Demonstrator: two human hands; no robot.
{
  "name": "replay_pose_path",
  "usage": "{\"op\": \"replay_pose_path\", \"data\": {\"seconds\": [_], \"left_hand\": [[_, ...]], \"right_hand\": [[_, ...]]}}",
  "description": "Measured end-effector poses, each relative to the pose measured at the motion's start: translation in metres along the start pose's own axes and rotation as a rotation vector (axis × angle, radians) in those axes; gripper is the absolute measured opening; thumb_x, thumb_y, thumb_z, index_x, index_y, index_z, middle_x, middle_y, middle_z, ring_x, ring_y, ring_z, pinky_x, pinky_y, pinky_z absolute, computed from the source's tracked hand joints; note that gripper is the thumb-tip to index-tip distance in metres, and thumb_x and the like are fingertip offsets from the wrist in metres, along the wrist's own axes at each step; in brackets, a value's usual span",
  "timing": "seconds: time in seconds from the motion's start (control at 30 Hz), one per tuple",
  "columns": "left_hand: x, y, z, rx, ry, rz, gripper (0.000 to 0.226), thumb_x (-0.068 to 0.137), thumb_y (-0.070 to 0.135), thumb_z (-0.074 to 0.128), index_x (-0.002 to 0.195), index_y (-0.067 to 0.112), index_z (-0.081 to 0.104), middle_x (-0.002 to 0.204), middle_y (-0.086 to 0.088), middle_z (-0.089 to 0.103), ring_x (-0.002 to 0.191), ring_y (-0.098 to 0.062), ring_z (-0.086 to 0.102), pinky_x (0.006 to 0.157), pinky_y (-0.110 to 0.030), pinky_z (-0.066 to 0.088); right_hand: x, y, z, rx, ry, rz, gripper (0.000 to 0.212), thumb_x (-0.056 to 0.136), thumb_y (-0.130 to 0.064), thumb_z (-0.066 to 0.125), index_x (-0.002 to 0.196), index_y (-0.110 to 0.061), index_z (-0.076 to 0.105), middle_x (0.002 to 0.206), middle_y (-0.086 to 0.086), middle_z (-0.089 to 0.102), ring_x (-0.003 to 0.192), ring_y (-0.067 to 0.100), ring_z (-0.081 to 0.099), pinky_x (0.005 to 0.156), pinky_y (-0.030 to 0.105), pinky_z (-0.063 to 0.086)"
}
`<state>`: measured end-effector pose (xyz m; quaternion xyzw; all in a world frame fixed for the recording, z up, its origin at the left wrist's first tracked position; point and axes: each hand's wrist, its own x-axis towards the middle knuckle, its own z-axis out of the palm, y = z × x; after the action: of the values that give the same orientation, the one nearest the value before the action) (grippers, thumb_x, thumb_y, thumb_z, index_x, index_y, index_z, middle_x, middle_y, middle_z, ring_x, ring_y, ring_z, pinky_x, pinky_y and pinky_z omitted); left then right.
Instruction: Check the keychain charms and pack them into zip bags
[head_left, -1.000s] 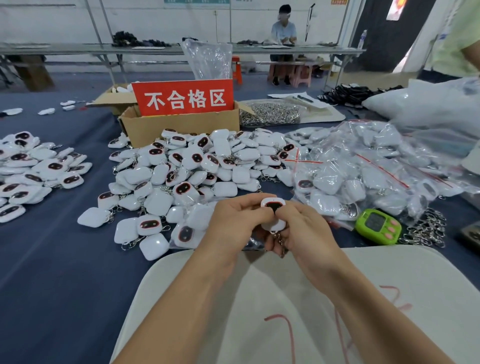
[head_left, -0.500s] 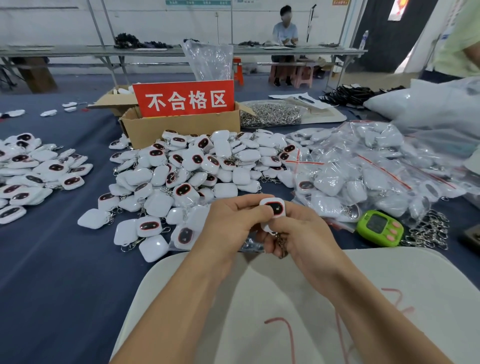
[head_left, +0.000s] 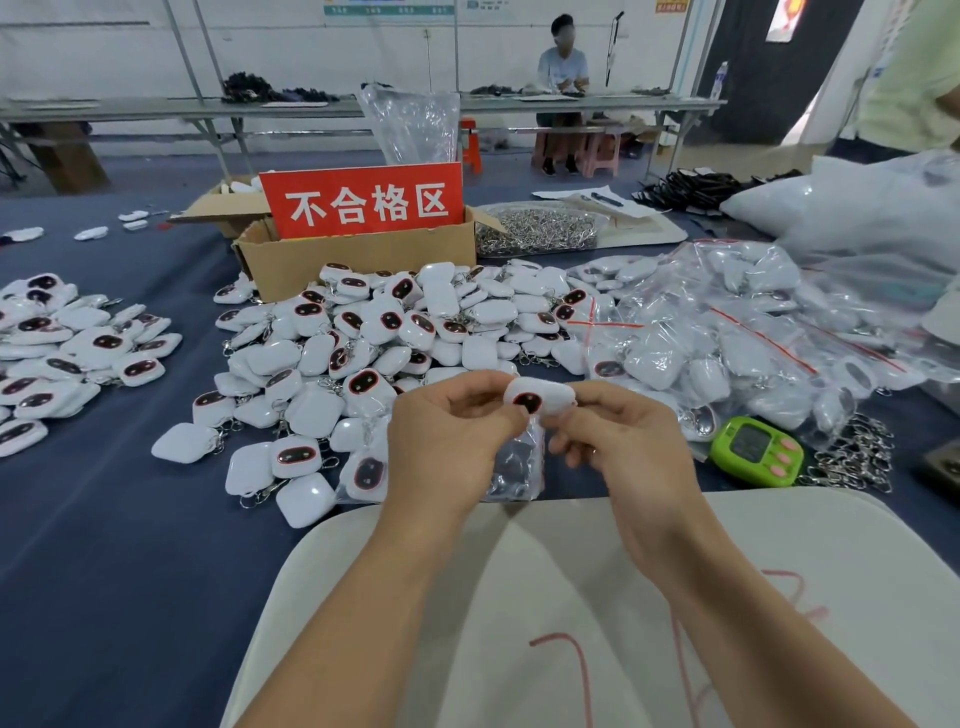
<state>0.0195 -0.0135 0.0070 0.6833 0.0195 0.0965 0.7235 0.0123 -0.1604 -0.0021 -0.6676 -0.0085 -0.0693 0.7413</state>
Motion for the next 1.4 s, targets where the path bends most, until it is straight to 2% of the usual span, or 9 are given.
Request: {"op": "replay_pose_path", "data": {"seconds": [0.27, 0.43, 0.63, 0.73, 0.87, 0.97, 1.2, 1.33, 1.4], "left_hand": [[-0.006, -0.003, 0.003, 0.27, 0.07, 0.192, 0.035, 0.079, 0.015, 0.081, 0.081, 0.049, 0.077, 0.081, 0.027, 0.075, 0.08, 0.005, 0.072, 0.074, -0.01, 0.052], [-0.006, -0.002, 0.005, 0.283, 0.047, 0.18, 0.026, 0.08, 0.016, 0.081, 0.082, 0.042, 0.079, 0.076, 0.02, 0.076, 0.073, 0.001, 0.072, 0.071, -0.013, 0.054], [-0.003, 0.003, 0.006, 0.003, 0.046, -0.061, 0.026, 0.084, 0.008, 0.079, 0.096, 0.031, 0.079, 0.076, -0.004, 0.077, 0.064, -0.015, 0.067, 0.071, -0.031, 0.058], [0.0, 0.008, 0.001, -0.133, 0.043, -0.126, 0.02, 0.086, 0.006, 0.075, 0.085, 0.024, 0.084, 0.079, -0.009, 0.078, 0.059, -0.017, 0.064, 0.06, -0.026, 0.057], [0.0, 0.009, -0.002, -0.172, -0.015, -0.106, 0.016, 0.093, 0.02, 0.072, 0.083, 0.02, 0.084, 0.067, -0.005, 0.069, 0.056, -0.016, 0.059, 0.055, -0.022, 0.051], [0.0, 0.005, -0.001, -0.029, 0.015, 0.018, 0.015, 0.09, 0.023, 0.076, 0.076, 0.026, 0.082, 0.061, 0.001, 0.068, 0.052, -0.01, 0.058, 0.054, -0.019, 0.049], [-0.003, -0.002, 0.005, 0.204, 0.088, 0.097, 0.031, 0.094, 0.026, 0.068, 0.065, 0.019, 0.073, 0.057, 0.002, 0.067, 0.048, -0.01, 0.058, 0.052, -0.026, 0.051], [-0.011, -0.01, 0.011, 0.735, 0.061, 0.231, 0.038, 0.09, 0.044, 0.058, 0.058, 0.024, 0.058, 0.052, 0.007, 0.053, 0.053, -0.014, 0.046, 0.053, -0.033, 0.035], [-0.019, -0.011, 0.018, 0.967, 0.036, 0.239, 0.032, 0.087, 0.056, 0.058, 0.067, 0.032, 0.067, 0.059, 0.007, 0.06, 0.062, -0.014, 0.054, 0.057, -0.031, 0.035]], "right_hand": [[0.0, 0.0, -0.001, -0.101, 0.113, -0.127, 0.036, 0.082, 0.01, 0.065, 0.088, -0.02, 0.084, 0.081, -0.002, 0.079, 0.073, 0.007, 0.067, 0.07, 0.016, 0.051], [0.001, -0.001, -0.001, -0.124, 0.123, -0.142, 0.048, 0.082, 0.011, 0.059, 0.084, -0.031, 0.083, 0.075, -0.006, 0.077, 0.071, 0.004, 0.066, 0.068, 0.013, 0.05], [-0.004, 0.002, 0.003, -0.301, 0.048, -0.202, 0.061, 0.076, 0.001, 0.057, 0.113, -0.044, 0.074, 0.111, -0.021, 0.075, 0.087, -0.003, 0.069, 0.078, 0.013, 0.052], [-0.003, 0.003, 0.004, -0.22, 0.033, -0.177, 0.049, 0.081, 0.004, 0.071, 0.113, -0.033, 0.077, 0.103, -0.011, 0.079, 0.098, 0.01, 0.074, 0.089, 0.026, 0.057], [-0.003, -0.002, 0.006, -0.15, 0.002, -0.195, 0.033, 0.091, -0.005, 0.073, 0.093, -0.037, 0.082, 0.086, -0.011, 0.079, 0.078, 0.003, 0.071, 0.076, 0.019, 0.055], [-0.003, -0.001, 0.005, -0.184, 0.02, -0.162, 0.024, 0.099, -0.018, 0.065, 0.08, -0.026, 0.079, 0.064, -0.005, 0.068, 0.06, 0.007, 0.056, 0.061, 0.02, 0.049], [-0.003, -0.001, 0.004, -0.155, 0.065, -0.042, 0.03, 0.099, -0.021, 0.061, 0.074, -0.026, 0.077, 0.07, 0.001, 0.074, 0.057, 0.006, 0.054, 0.057, 0.021, 0.046], [0.003, 0.0, -0.002, -0.199, 0.23, -0.037, 0.03, 0.097, -0.024, 0.064, 0.07, -0.029, 0.076, 0.066, -0.003, 0.073, 0.052, 0.004, 0.052, 0.062, 0.027, 0.044], [0.005, 0.0, -0.005, -0.212, 0.273, -0.039, 0.026, 0.095, -0.025, 0.067, 0.071, -0.033, 0.076, 0.065, -0.004, 0.073, 0.051, 0.002, 0.053, 0.065, 0.03, 0.045]]}}
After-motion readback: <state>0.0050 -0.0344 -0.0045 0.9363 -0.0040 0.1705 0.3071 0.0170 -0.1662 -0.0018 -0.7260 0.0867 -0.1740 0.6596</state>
